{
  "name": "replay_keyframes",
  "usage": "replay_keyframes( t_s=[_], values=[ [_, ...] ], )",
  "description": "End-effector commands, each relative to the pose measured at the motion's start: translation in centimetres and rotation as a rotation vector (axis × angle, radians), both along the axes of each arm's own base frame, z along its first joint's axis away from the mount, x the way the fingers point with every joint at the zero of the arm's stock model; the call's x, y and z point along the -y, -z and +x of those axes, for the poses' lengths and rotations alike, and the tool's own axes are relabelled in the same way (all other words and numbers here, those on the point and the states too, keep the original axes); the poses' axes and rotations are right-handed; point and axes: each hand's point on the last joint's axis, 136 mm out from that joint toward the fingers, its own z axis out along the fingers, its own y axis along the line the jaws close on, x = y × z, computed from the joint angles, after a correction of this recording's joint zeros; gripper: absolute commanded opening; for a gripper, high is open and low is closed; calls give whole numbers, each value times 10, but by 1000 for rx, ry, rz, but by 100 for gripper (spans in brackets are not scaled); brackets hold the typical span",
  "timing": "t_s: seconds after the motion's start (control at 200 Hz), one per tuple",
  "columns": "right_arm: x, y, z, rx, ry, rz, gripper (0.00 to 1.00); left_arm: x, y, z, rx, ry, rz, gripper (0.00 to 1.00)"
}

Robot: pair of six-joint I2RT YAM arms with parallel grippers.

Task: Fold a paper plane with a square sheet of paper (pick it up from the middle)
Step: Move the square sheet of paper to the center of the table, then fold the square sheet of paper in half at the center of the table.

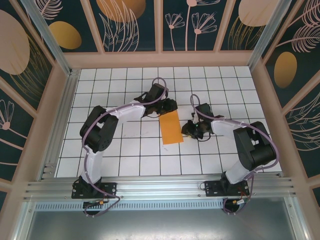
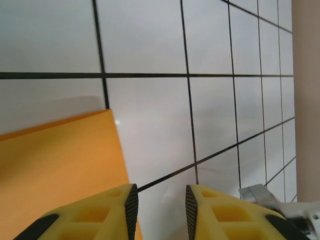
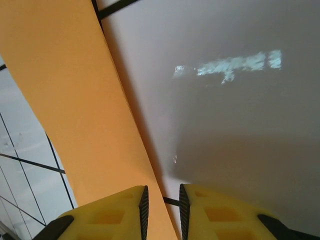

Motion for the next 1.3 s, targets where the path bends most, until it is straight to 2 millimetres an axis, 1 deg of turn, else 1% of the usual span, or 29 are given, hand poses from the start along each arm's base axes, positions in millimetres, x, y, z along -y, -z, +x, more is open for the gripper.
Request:
replay_keyframes(
  t_s=[0.0, 0.145, 0.195, 0.26, 0.335, 0.395, 0.48, 0.57, 0.671, 0.751, 0.801, 0.876, 0.971, 1.111, 1.171, 1.296],
  values=[
    [-14, -4, 2, 9, -19, 5, 28, -28, 6, 1, -5, -92, 36, 34],
    [-28, 0, -14, -28, -42, -5, 29, -43, 10, -6, -10, -122, 52, 36],
    [-37, -1, -21, -40, -64, 14, 29, -46, 12, -9, -15, -124, 54, 37],
    [-52, -10, -26, -33, -104, 71, 29, -49, 13, -13, -19, -127, 53, 37],
    [-53, -18, -23, -12, -103, 79, 29, -51, 14, -17, -25, -122, 49, 37],
    [-42, -27, -9, 32, -61, 73, 29, -50, 14, -23, -32, -104, 33, 36],
    [-21, -39, 14, 90, 10, 75, 29, -46, 11, -35, -40, -65, 1, 33],
    [-8, -50, 37, 146, 39, 75, 29, -41, 10, -49, -52, -34, -11, 29],
    [-4, -57, 63, 191, 42, 74, 26, -29, 10, -69, -73, 4, -32, 23],
    [-11, -60, 78, 197, 26, 122, 21, -19, 12, -85, -108, 22, -69, 18],
    [-18, -57, 83, 184, 8, 145, 18, -12, 14, -95, -137, 28, -90, 15],
    [-28, -51, 85, 161, -24, 178, 14, -2, 15, -110, -169, 54, -125, 11],
    [-34, -42, 86, 137, -51, 186, 11, 8, 19, -123, -207, 76, -139, 7],
    [-40, -34, 80, 112, -85, 197, 5, 17, 25, -129, -238, 91, -152, 0],
    [-43, -29, 77, 100, -99, 193, 3, 23, 27, -132, -249, 110, -156, 0],
    [-45, -18, 71, 77, -113, 171, 0, 31, 42, -137, -290, 123, -107, 0]
  ],
)
